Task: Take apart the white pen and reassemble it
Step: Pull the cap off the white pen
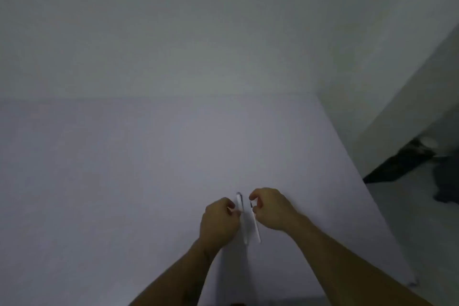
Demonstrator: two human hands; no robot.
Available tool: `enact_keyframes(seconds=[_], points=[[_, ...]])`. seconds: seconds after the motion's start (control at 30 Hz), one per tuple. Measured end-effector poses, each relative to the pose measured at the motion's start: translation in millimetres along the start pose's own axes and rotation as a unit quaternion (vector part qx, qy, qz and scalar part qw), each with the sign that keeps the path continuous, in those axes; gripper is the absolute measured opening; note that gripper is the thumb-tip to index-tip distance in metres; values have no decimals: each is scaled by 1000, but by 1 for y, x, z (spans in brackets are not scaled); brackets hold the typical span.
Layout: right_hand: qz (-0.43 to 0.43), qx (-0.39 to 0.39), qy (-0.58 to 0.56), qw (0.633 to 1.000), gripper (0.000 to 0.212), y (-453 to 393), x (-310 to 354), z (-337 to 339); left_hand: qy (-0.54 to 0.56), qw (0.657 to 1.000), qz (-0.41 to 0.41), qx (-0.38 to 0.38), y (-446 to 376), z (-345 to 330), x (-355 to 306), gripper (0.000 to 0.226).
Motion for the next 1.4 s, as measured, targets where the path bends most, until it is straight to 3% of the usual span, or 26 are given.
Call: enact_keyframes(seconds=[0.17,0.3,0.43,0.63,0.77,0.97,1.2,1.4], points=[[-18,1,-2,1000,34,-7,-17,-9,-27,998,52,-8,-8,-21,11,15],[-17,1,-15,1000,34,-11,-24,-14,-85,995,52,-1,-12,-30,15,25],[-10,-1,-28,1000,33,-15,-25,-16,-109,994,29,-13,-14,-24,13,18],[-25,7,-93,995,29,-24,-12,-18,-32,997,50,-41,-14,-2,17,15],[-57,31,-233,970,24,-32,10,-14,20,997,-4,-72,-13,21,6,3],[-80,37,-463,882,12,-38,45,-1,97,991,-47,-84,-8,47,-11,2],[-87,-10,-521,849,14,-41,62,5,133,984,-41,-115,-5,73,-12,9],[-75,-14,-491,868,14,-40,72,6,124,985,-25,-115,0,81,-8,7]])
Point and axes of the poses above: each hand's wrist, its own y-axis away from the middle knuckle, its own z-axis out of the back of the hand, x = y × z, the point moved 7 cm from there along -y, towards the middle knuckle, and after that the axes turned 12 degrees about y, right-handed, at the moved point
